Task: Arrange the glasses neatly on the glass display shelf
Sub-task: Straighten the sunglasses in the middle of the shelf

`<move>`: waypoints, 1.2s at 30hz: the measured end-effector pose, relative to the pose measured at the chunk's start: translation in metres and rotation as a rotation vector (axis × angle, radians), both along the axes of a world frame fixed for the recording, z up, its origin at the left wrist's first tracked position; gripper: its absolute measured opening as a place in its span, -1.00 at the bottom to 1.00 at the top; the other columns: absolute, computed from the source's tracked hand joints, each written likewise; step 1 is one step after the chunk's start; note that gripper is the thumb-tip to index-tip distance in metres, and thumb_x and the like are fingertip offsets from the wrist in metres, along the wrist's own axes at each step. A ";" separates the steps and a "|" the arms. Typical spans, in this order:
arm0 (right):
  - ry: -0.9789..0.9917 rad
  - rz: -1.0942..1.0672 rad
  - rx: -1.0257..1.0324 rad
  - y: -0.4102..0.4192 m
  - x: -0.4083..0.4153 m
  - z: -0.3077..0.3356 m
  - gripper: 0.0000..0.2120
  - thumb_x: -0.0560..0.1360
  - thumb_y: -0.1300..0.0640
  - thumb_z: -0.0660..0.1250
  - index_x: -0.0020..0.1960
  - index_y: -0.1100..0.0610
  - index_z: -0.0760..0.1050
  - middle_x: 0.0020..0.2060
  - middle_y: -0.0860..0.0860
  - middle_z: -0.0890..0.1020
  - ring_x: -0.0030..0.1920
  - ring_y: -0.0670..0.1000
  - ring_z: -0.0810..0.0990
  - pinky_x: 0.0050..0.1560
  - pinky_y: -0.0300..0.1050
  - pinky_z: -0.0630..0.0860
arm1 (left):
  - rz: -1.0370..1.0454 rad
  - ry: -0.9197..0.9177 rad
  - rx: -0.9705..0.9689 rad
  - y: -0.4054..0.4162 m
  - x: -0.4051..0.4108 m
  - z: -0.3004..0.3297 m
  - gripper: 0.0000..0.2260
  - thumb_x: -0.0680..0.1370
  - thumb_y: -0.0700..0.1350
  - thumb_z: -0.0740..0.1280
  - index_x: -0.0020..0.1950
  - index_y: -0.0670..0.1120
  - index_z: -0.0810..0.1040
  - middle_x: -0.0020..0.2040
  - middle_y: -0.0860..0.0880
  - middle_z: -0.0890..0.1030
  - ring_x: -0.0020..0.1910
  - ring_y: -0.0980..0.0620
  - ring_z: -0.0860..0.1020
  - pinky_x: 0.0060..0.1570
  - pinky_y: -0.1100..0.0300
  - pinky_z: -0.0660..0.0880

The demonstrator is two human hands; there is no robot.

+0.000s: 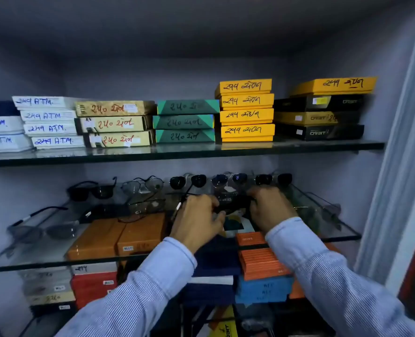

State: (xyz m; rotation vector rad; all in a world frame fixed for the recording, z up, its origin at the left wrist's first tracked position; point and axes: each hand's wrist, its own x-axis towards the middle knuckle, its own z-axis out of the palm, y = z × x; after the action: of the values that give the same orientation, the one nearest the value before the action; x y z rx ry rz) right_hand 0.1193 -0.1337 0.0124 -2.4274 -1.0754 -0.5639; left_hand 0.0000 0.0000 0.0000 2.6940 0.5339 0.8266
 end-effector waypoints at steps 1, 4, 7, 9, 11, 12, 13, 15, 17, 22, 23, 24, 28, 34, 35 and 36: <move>0.028 -0.023 -0.036 0.008 0.009 0.002 -0.63 0.48 0.31 0.29 0.22 0.07 0.61 0.03 0.21 0.69 0.02 0.25 0.67 -0.01 -0.03 0.58 | 0.005 0.023 -0.023 0.002 0.009 0.001 -0.73 0.57 0.01 0.39 0.19 -0.08 0.72 0.00 -0.11 0.77 -0.04 -0.09 0.74 0.04 -0.02 0.70; 0.115 -0.099 -0.200 0.031 0.028 0.010 -0.69 0.52 0.31 0.28 0.22 0.17 0.59 0.08 0.23 0.68 0.08 0.23 0.67 0.01 -0.02 0.57 | 0.034 0.071 -0.002 0.003 0.029 0.002 -0.75 0.59 0.00 0.38 0.14 -0.11 0.73 0.04 -0.15 0.76 -0.01 -0.13 0.74 0.05 -0.05 0.70; 0.167 -0.095 -0.342 0.046 0.047 0.013 -0.69 0.53 0.33 0.26 0.24 0.18 0.56 0.12 0.20 0.66 0.09 0.19 0.65 -0.02 -0.02 0.54 | 0.028 0.120 -0.021 0.008 0.048 -0.003 -0.76 0.59 -0.04 0.41 0.17 -0.13 0.72 0.09 -0.18 0.75 0.06 -0.15 0.73 0.10 -0.07 0.69; 0.168 -0.086 -0.370 0.050 0.055 0.012 -0.68 0.53 0.33 0.28 0.25 0.18 0.56 0.11 0.19 0.65 0.07 0.18 0.66 -0.06 -0.02 0.52 | 0.029 0.145 -0.025 0.011 0.056 -0.008 -0.76 0.59 -0.07 0.43 0.19 -0.14 0.71 0.12 -0.19 0.73 0.09 -0.16 0.72 0.13 -0.09 0.68; 0.143 -0.087 -0.376 0.051 0.059 0.013 -0.70 0.53 0.32 0.27 0.24 0.20 0.56 0.11 0.20 0.65 0.07 0.20 0.66 -0.09 -0.03 0.50 | 0.041 0.153 -0.016 0.014 0.061 -0.011 -0.75 0.59 -0.08 0.43 0.21 -0.16 0.69 0.14 -0.20 0.72 0.11 -0.18 0.71 0.14 -0.10 0.67; 0.126 -0.089 -0.379 0.052 0.060 0.014 -0.71 0.53 0.31 0.27 0.24 0.21 0.56 0.11 0.20 0.65 0.06 0.21 0.66 -0.09 -0.02 0.51 | 0.045 0.156 -0.002 0.015 0.063 -0.013 -0.76 0.59 -0.11 0.43 0.22 -0.16 0.68 0.15 -0.20 0.71 0.11 -0.18 0.71 0.14 -0.10 0.67; 0.113 -0.085 -0.377 0.051 0.061 0.014 -0.72 0.54 0.30 0.27 0.23 0.21 0.56 0.10 0.20 0.65 0.06 0.21 0.65 -0.09 -0.02 0.52 | 0.051 0.156 0.018 0.016 0.065 -0.014 -0.78 0.60 -0.14 0.41 0.22 -0.17 0.67 0.15 -0.20 0.70 0.12 -0.18 0.70 0.15 -0.11 0.66; 0.093 -0.062 -0.388 0.051 0.062 0.016 -0.72 0.54 0.26 0.29 0.24 0.19 0.56 0.11 0.20 0.63 0.06 0.21 0.65 -0.05 -0.01 0.55 | 0.070 0.161 0.062 0.016 0.066 -0.013 -0.81 0.62 -0.23 0.38 0.21 -0.19 0.67 0.15 -0.20 0.69 0.12 -0.17 0.69 0.15 -0.10 0.67; 0.087 -0.033 -0.423 0.052 0.062 0.018 -0.71 0.54 0.23 0.32 0.26 0.16 0.57 0.13 0.19 0.62 0.08 0.21 0.64 0.00 0.00 0.56 | 0.074 0.183 0.078 0.015 0.066 -0.011 -0.81 0.62 -0.26 0.36 0.22 -0.21 0.66 0.17 -0.21 0.68 0.14 -0.17 0.69 0.17 -0.08 0.66; 0.126 0.054 -0.395 0.043 0.053 0.029 -0.79 0.54 0.13 0.34 0.16 0.07 0.61 0.16 0.16 0.60 0.10 0.21 0.62 0.10 -0.02 0.55 | 0.045 0.200 0.107 0.007 0.051 0.002 -0.79 0.62 -0.24 0.36 0.21 -0.24 0.68 0.15 -0.23 0.68 0.11 -0.20 0.69 0.15 -0.09 0.66; 0.140 0.066 -0.353 0.039 0.050 0.032 -0.80 0.53 0.10 0.36 0.14 0.04 0.62 0.16 0.15 0.60 0.11 0.21 0.61 0.10 -0.03 0.54 | 0.040 0.185 0.100 0.007 0.045 0.005 -0.80 0.62 -0.21 0.37 0.19 -0.22 0.69 0.12 -0.21 0.69 0.09 -0.19 0.70 0.13 -0.09 0.67; 0.156 0.078 -0.311 0.035 0.047 0.034 -0.81 0.52 0.09 0.37 0.11 0.02 0.64 0.15 0.14 0.60 0.11 0.20 0.62 0.11 -0.03 0.54 | 0.033 0.168 0.083 0.008 0.040 0.007 -0.81 0.61 -0.17 0.39 0.17 -0.20 0.71 0.11 -0.19 0.71 0.07 -0.16 0.70 0.12 -0.08 0.67; 0.239 0.131 -0.189 0.018 0.038 0.040 -0.83 0.49 0.09 0.43 0.02 0.12 0.70 0.04 0.12 0.69 0.06 0.14 0.65 0.16 0.00 0.58 | 0.027 0.068 -0.045 0.015 0.019 0.012 -0.90 0.54 -0.13 0.50 0.01 -0.11 0.75 -0.01 -0.08 0.75 -0.08 0.00 0.72 0.01 0.11 0.69; 0.428 -0.001 -0.063 0.002 0.046 0.047 -0.84 0.36 0.08 0.56 -0.17 0.18 0.73 -0.23 0.07 0.72 -0.18 0.06 0.70 -0.23 -0.24 0.48 | 0.095 -0.013 -0.200 0.028 0.012 0.020 -0.88 0.41 -0.14 0.61 -0.24 0.00 0.69 -0.21 0.08 0.68 -0.20 0.16 0.64 -0.03 0.17 0.66; 0.454 -0.014 -0.059 0.000 0.048 0.047 -0.84 0.34 0.07 0.58 -0.20 0.16 0.72 -0.29 0.05 0.72 -0.22 0.05 0.69 -0.26 -0.24 0.48 | 0.097 -0.008 -0.231 0.028 0.011 0.020 -0.88 0.40 -0.14 0.61 -0.21 0.00 0.70 -0.18 0.07 0.69 -0.19 0.14 0.65 -0.05 0.18 0.65; 0.471 -0.029 -0.058 -0.002 0.049 0.047 -0.83 0.32 0.06 0.59 -0.21 0.15 0.72 -0.34 0.03 0.71 -0.26 0.04 0.69 -0.27 -0.23 0.49 | 0.099 -0.004 -0.258 0.027 0.011 0.020 -0.88 0.40 -0.14 0.61 -0.19 0.00 0.70 -0.16 0.06 0.70 -0.20 0.11 0.66 -0.08 0.18 0.65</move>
State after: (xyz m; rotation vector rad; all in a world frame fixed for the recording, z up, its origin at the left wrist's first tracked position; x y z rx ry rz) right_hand 0.1681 -0.1354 0.0595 -2.4502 -0.8635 0.0390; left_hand 0.0112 0.0271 0.0204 2.4467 0.7253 0.7313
